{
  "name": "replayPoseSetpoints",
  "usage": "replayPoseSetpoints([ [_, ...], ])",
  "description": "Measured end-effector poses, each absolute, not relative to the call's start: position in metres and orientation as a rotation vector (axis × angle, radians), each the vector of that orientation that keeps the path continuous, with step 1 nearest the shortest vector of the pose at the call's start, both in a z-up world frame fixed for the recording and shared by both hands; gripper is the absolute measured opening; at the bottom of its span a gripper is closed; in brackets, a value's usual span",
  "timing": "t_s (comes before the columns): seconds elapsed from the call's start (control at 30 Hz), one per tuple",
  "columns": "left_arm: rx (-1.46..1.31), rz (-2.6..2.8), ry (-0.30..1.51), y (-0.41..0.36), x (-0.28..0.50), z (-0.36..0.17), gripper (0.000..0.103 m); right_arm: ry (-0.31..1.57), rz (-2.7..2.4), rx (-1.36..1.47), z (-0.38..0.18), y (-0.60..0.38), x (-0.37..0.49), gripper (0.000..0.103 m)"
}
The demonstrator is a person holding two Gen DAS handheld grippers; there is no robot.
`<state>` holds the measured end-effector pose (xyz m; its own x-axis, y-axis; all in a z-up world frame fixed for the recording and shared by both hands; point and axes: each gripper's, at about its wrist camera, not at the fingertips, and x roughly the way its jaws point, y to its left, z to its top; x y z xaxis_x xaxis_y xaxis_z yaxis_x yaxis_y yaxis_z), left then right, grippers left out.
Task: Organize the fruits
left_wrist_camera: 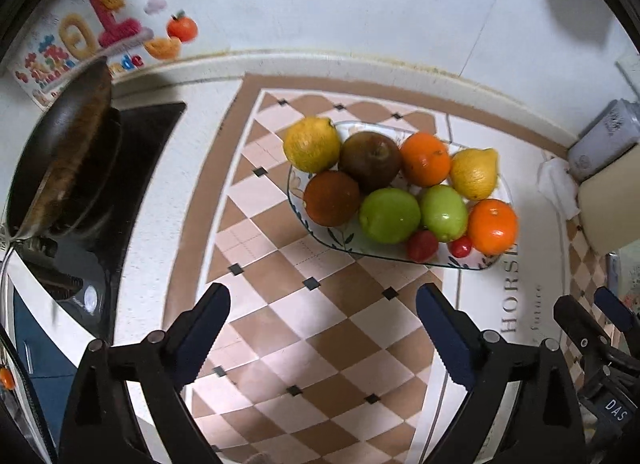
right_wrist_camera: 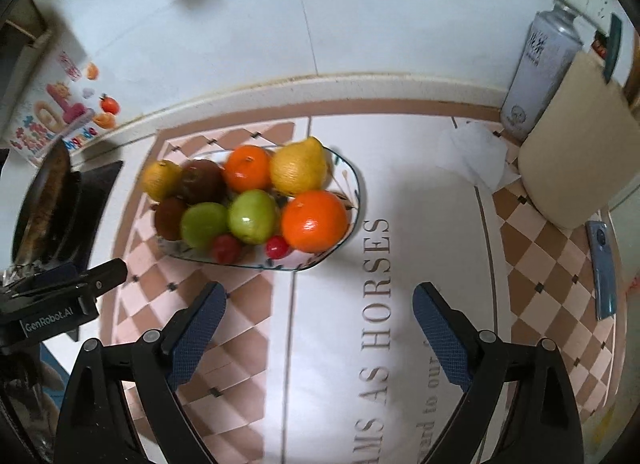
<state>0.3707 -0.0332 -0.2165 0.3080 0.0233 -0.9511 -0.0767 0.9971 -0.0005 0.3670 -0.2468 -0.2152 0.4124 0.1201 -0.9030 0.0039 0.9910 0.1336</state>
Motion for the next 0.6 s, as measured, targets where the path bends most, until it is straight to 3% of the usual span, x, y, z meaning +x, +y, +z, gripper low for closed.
replayPoseSetpoints([
  [0.6, -0.020, -0.013, 0.940, 0.001, 0.183, -0.069, 0.095, 0.902, 0.022, 0.102, -0.080, -0.210, 0.160, 0.097],
])
